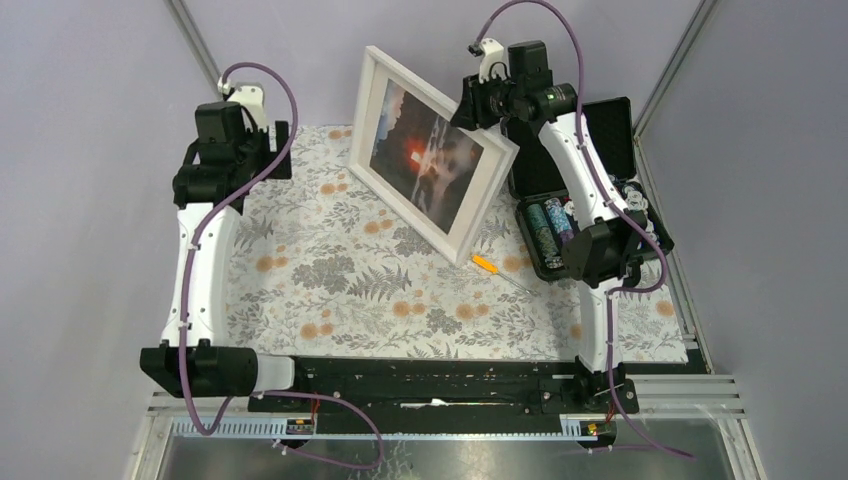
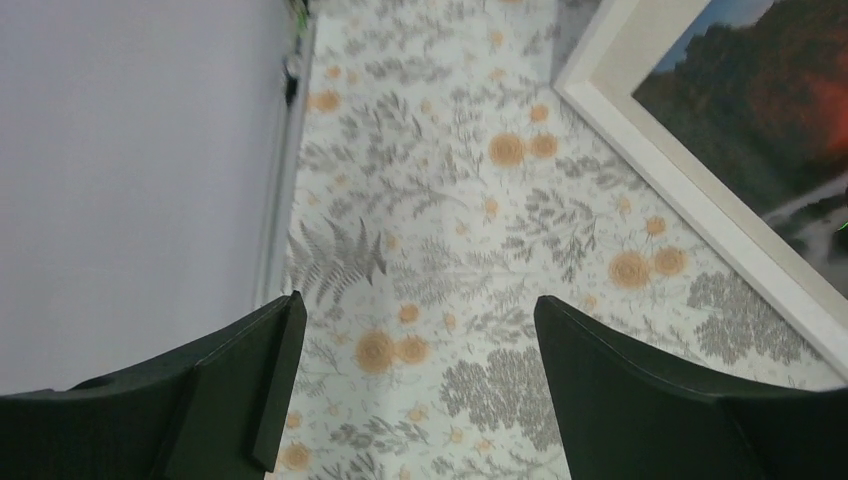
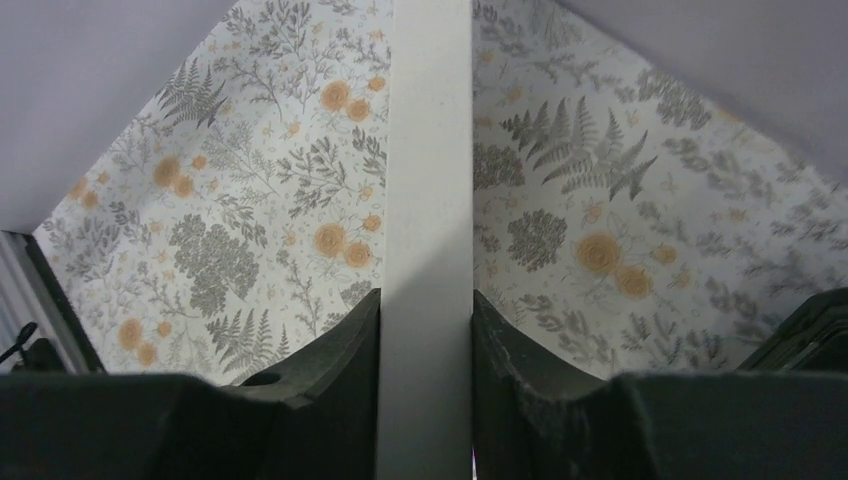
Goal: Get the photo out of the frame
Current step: Turn over the photo frame at the center of the board.
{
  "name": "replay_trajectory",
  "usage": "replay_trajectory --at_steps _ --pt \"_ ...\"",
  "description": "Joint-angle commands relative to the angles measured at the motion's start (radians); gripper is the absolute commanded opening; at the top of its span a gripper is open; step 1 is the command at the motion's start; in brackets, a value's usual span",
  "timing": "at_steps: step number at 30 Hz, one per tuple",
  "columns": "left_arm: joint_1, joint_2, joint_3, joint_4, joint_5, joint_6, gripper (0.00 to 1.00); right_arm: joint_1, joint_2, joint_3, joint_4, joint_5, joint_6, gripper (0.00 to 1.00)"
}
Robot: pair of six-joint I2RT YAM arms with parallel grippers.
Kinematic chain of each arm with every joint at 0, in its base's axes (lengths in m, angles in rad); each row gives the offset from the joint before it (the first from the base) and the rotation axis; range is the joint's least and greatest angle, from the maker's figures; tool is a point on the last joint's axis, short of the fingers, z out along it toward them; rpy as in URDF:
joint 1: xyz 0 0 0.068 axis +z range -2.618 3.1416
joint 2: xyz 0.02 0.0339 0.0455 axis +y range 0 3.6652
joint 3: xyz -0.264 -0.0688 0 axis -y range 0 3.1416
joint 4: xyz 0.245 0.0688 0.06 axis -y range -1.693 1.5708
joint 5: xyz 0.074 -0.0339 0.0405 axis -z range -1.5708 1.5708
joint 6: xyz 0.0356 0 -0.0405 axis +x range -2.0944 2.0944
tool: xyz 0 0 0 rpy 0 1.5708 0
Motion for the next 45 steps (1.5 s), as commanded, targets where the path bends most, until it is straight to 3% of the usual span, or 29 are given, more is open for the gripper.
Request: replay_trajectory --at_steps 1,5,8,13,20,30,35,39,45 --pt "0.104 0.020 -0.095 0.009 0.232 -0.061 0.88 0.032 0.100 -0.105 -0.276 -0.129 0.065 0.00" --pt "0.192 0.100 -0.201 0.008 0.532 -0.129 0.87 0.020 0.098 -0.123 -0.228 -0.159 0.155 0.00" --pt "0.227 0.179 -0.322 0.050 0.639 -0.158 0.86 0.010 0.093 -0.174 -0.165 -0.194 0.219 0.00" --pt "0.337 0.406 -0.463 0.112 0.737 -0.221 0.81 -0.010 0.027 -0.548 0.200 -0.348 0.459 0.00" --pt "0.339 0.463 -0.483 0.213 0.676 -0.255 0.80 0.006 0.006 -0.834 0.597 -0.354 0.650 0.00" --pt "0.320 0.522 -0.425 0.192 0.624 -0.132 0.74 0.059 -0.071 -1.028 0.670 -0.307 0.575 0.00" --pt "0.271 0.546 -0.391 0.205 0.611 -0.113 0.67 0.083 -0.067 -0.984 0.546 -0.298 0.413 0.37" --pt "0.227 0.597 -0.322 0.228 0.555 -0.108 0.60 0.117 -0.083 -0.973 0.426 -0.260 0.271 0.54" --pt "0.190 0.681 -0.210 0.240 0.511 -0.113 0.54 0.129 -0.093 -0.954 0.298 -0.228 0.198 0.74"
